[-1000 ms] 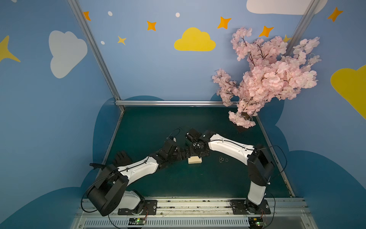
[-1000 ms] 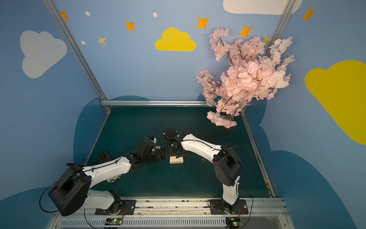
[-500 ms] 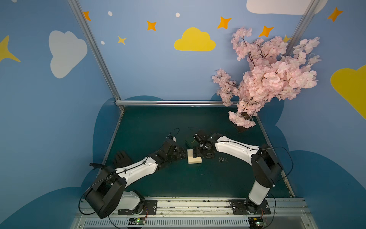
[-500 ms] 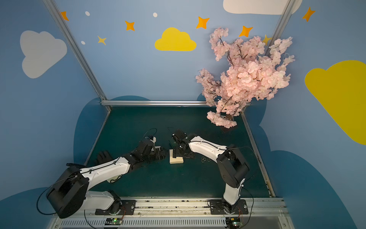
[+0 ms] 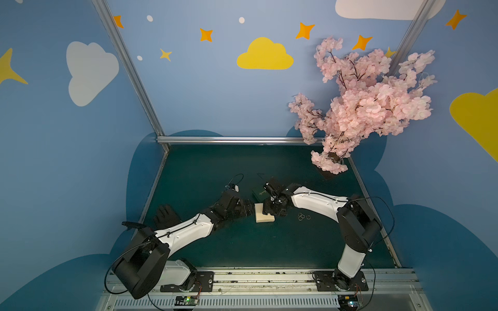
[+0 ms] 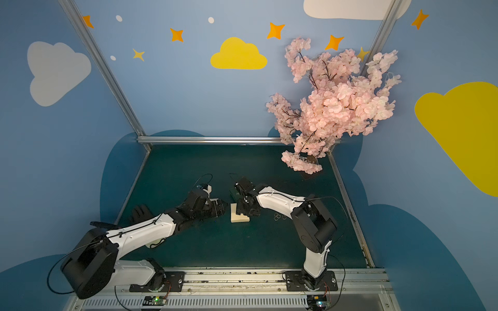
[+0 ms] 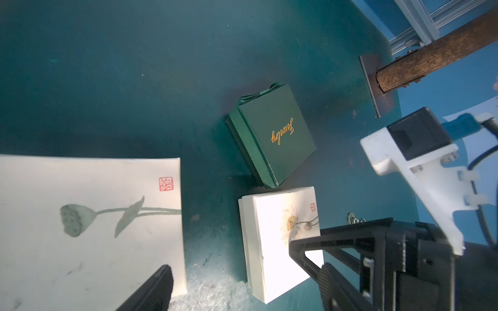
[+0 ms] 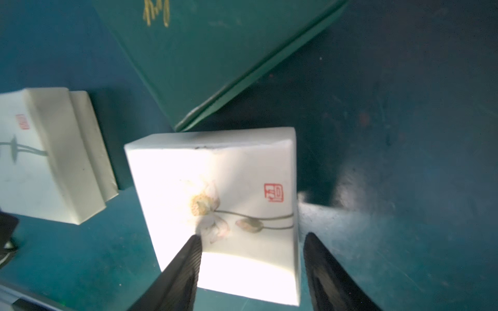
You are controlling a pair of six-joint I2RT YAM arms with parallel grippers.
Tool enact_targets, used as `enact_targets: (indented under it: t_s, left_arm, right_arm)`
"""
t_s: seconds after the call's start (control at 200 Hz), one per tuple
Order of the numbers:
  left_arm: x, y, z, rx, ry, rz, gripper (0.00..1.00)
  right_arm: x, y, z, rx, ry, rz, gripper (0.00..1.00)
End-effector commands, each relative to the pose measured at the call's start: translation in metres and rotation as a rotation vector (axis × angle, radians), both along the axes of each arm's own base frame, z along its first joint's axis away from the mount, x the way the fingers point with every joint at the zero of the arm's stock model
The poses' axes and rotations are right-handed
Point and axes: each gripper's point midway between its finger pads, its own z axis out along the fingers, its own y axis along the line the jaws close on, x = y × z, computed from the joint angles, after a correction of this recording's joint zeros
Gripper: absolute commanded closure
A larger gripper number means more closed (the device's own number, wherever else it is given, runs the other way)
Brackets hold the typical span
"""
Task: Take the rings out of the lift-off lid box
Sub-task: Move the jewelry box to the center of the board.
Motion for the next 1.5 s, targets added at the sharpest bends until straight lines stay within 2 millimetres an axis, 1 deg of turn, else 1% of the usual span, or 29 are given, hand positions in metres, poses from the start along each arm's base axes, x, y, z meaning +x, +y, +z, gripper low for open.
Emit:
enact_targets:
  t_s: [0.0, 0.07, 0.14, 0.3, 0.436, 0.461, 0.566, 0.626, 0.676, 0.746, 0.846, 0.906, 1.026, 1.107, 1.157, 1.207, 1.272, 1.387, 1.492]
  left_arm:
    - [-0.001, 0.009, 0.006, 0.019, -0.021, 0.02, 0.14]
    - [-0.001, 0.012, 0.011, 0.02, -0.032, 0.031, 0.14]
    - [-0.002, 0.016, 0.017, 0.021, -0.047, 0.049, 0.14]
    - [-0.006, 0.028, 0.028, 0.029, -0.067, 0.08, 0.14]
    - [-0.011, 0.038, 0.032, 0.034, -0.084, 0.108, 0.14]
    - [-0.012, 0.04, 0.034, 0.033, -0.088, 0.114, 0.14]
    - [-0.014, 0.045, 0.037, 0.03, -0.102, 0.123, 0.13]
    - [-0.016, 0.047, 0.039, 0.029, -0.106, 0.128, 0.13]
    - [-0.017, 0.049, 0.041, 0.03, -0.109, 0.131, 0.12]
    - [-0.019, 0.05, 0.044, 0.025, -0.112, 0.132, 0.09]
    - [-0.022, 0.05, 0.049, 0.014, -0.115, 0.122, 0.04]
    - [-0.023, 0.049, 0.052, 0.004, -0.114, 0.117, 0.0]
    - [-0.026, 0.046, 0.059, -0.022, -0.115, 0.104, 0.01]
    - [-0.029, 0.046, 0.063, -0.036, -0.11, 0.099, 0.0]
    - [-0.03, 0.045, 0.065, -0.042, -0.106, 0.097, 0.01]
    - [-0.031, 0.045, 0.068, -0.048, -0.108, 0.093, 0.01]
    - [-0.031, 0.046, 0.07, -0.05, -0.111, 0.095, 0.01]
    - [-0.03, 0.049, 0.072, -0.047, -0.125, 0.108, 0.0]
    - [-0.029, 0.051, 0.07, -0.036, -0.125, 0.122, 0.01]
  right_arm:
    - [-0.008, 0.004, -0.015, 0.032, 0.036, -0.009, 0.42]
    - [-0.008, 0.013, -0.015, 0.07, 0.039, -0.009, 0.46]
    - [-0.01, 0.027, -0.014, 0.116, 0.052, -0.003, 0.49]
    - [-0.014, 0.051, -0.016, 0.144, 0.07, 0.026, 0.49]
    - [-0.013, 0.075, -0.015, 0.2, 0.078, 0.049, 0.49]
    - [-0.012, 0.079, -0.015, 0.207, 0.077, 0.051, 0.48]
    - [-0.005, 0.09, -0.013, 0.224, 0.061, 0.069, 0.41]
    - [0.001, 0.092, -0.009, 0.217, 0.044, 0.081, 0.35]
    - [0.004, 0.089, -0.006, 0.2, 0.039, 0.084, 0.29]
    - [0.008, 0.084, 0.003, 0.191, 0.012, 0.085, 0.22]
    - [0.011, 0.073, 0.017, 0.174, -0.02, 0.096, 0.16]
    - [0.014, 0.062, 0.027, 0.144, -0.037, 0.105, 0.15]
    - [0.021, 0.038, 0.049, 0.053, -0.089, 0.141, 0.14]
    - [0.026, 0.02, 0.06, -0.024, -0.114, 0.203, 0.14]
    - [0.031, 0.013, 0.067, -0.051, -0.138, 0.248, 0.13]
    - [0.034, 0.011, 0.072, -0.059, -0.155, 0.308, 0.13]
    - [0.04, 0.007, 0.072, -0.068, -0.165, 0.372, 0.12]
    - [0.058, -0.004, 0.062, -0.127, -0.181, 0.441, 0.11]
    - [0.067, -0.002, 0.055, -0.106, -0.177, 0.487, 0.1]
